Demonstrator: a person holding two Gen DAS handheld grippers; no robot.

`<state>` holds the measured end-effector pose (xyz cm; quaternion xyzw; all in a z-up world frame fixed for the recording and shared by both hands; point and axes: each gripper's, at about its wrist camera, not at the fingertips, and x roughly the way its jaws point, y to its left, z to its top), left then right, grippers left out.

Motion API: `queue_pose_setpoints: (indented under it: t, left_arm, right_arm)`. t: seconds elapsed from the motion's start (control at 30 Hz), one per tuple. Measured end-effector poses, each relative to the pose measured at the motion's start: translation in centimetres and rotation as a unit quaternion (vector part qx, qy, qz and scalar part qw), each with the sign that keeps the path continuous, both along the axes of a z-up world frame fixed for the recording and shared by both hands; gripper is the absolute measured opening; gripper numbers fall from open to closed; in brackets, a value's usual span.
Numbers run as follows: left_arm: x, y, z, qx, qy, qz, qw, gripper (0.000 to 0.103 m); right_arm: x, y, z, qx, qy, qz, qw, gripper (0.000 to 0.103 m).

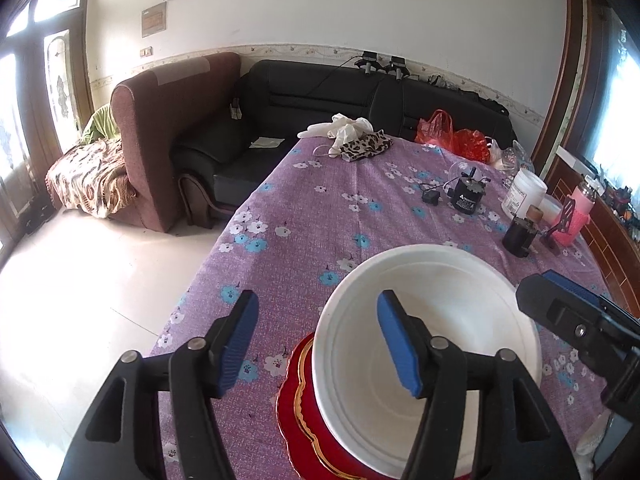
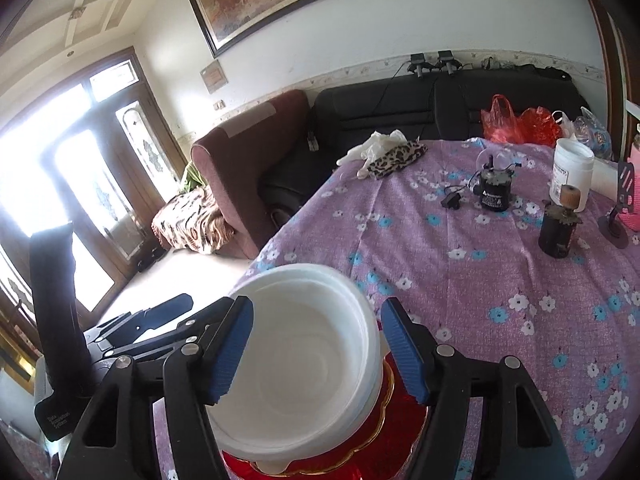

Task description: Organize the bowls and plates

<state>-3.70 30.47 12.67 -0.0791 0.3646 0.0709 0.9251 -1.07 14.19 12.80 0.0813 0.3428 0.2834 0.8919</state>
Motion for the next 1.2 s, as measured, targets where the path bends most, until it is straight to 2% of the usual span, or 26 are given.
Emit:
queue_pose_setpoints:
  t: [0.2,0.43,0.63,0.8,0.97,1.2]
  left_arm:
    - [-0.9,0.3,0.7,-0.020,-0.010,0.003,0.9997,0.081]
    - [-2.3,-0.7,1.0,-0.006,-0.012,0.003,0.9999,0.083]
    - [-4.4,-1.3,2.0,0.019,-0.038,0.033,0.9986,0.087]
    - [-6.8,-1.8,3.6,0.061,-0.082,0.083,0.9913,0.094]
    - [-9.4,-2.3,5.3,0.093,-0.125,0.121,0.9803,0.096]
    - [-13.4,-4.0,7.9,0.119,-0.185,0.149,0.9640,0.103]
  right_arm:
    - [-0.1,-0.7,0.2,0.010,0.004,-0.007,1.000,0.071]
    - [-1.1,-1.8,0.5,0.016,-0.002,-0.021,1.000,0.072]
    - [-2.7,-3.2,0.5,0.023,-0.005,-0.034,0.999,0.076]
    - [-4.1,-4.3,0.3,0.024,-0.008,-0.041,0.999,0.078]
    - [-5.7,-5.3,0.0,0.026,-0.006,-0.045,0.999,0.079]
    - [-8.6,-6.5,0.0,0.018,-0.020,-0.052,0.998,0.080]
